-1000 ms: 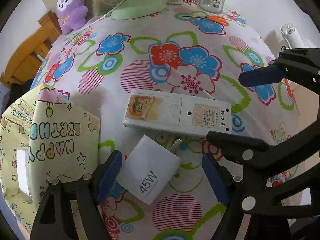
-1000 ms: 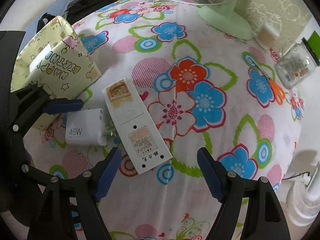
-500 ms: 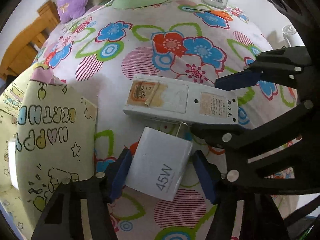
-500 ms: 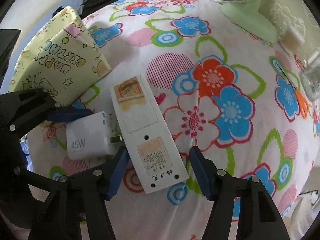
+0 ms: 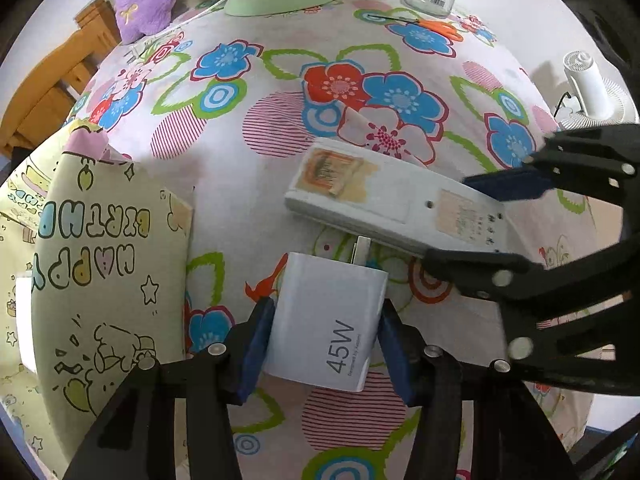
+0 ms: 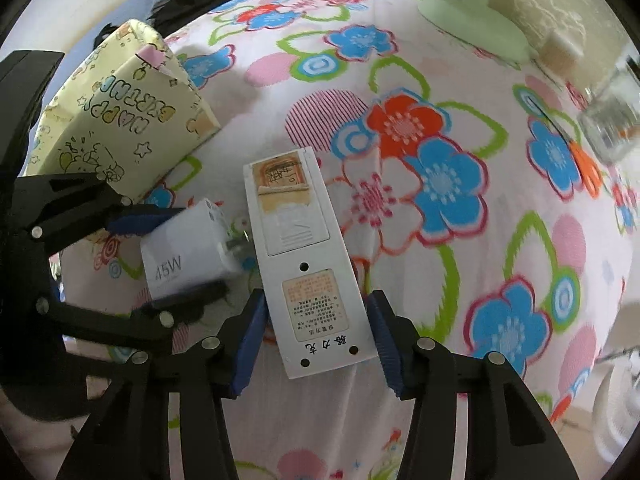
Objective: Organize rigid objects
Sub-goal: 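Lift and carry the charger with the left gripper while the right gripper carries the power strip toward the box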
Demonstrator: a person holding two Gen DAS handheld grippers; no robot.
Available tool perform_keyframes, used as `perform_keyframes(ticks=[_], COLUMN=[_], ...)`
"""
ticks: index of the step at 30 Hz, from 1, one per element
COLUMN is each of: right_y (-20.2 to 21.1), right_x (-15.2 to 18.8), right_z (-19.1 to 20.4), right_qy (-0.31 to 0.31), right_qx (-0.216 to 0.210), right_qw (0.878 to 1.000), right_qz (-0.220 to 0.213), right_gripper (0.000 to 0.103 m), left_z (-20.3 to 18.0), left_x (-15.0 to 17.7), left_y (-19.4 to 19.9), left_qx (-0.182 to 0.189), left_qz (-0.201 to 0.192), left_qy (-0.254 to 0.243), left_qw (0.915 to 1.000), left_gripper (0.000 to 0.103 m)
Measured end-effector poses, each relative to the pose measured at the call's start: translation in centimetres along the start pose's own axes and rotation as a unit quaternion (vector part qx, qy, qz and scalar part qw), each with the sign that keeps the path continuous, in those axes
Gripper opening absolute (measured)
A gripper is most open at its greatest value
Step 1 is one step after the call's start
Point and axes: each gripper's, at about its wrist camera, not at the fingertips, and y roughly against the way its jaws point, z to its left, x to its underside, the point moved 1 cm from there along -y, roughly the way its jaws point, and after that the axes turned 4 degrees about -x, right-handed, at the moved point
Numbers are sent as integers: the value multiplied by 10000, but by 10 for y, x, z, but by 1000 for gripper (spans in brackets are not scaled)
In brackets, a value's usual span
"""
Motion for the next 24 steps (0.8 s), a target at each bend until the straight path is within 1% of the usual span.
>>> perform_keyframes(ticks=[2,3,4,7,9,10,12,15,17,21,24], right_y=[-1,-2,-2,1,2,3,-2,-2,-2,-3,-3], right_x=[11,14,18,26,30,31,26,24,20,8,-1], right_z=[0,2,4,8,10,10,9,9,10,15,17], right_qy=[18,43,59,25,56,35,-73,-17,57,204,296], right_qx=[122,153,164,114,184,203,231,277,313,407,399], right_qw=[9998,9996,9995,9992,9991,9991,9990,9989,9989,9984,9983], right_qz=[157,229,268,372,390,382,363,368,352,336,301], right_gripper=[53,52,50,50,50,50,52,53,54,58,59], left_z=[2,2,2,3,3,2,2,3,5,3,6], left_x=[1,2,3,4,4,4,-1,-9,-13,-16,-18], left_y=[0,0,0,0,0,0,-4,-6,-7,-7,-8], left_qx=[44,59,56,65,35,36,40,-5,49,48,54], left_qz=[28,31,36,71,82,78,76,76,120,88,116], left_qy=[87,102,89,126,126,122,61,105,190,99,152], left_qw=[9999,9999,9999,9999,9999,9999,9999,9999,9997,9999,9998], left_gripper=[53,53,53,54,55,56,60,63,61,51,49])
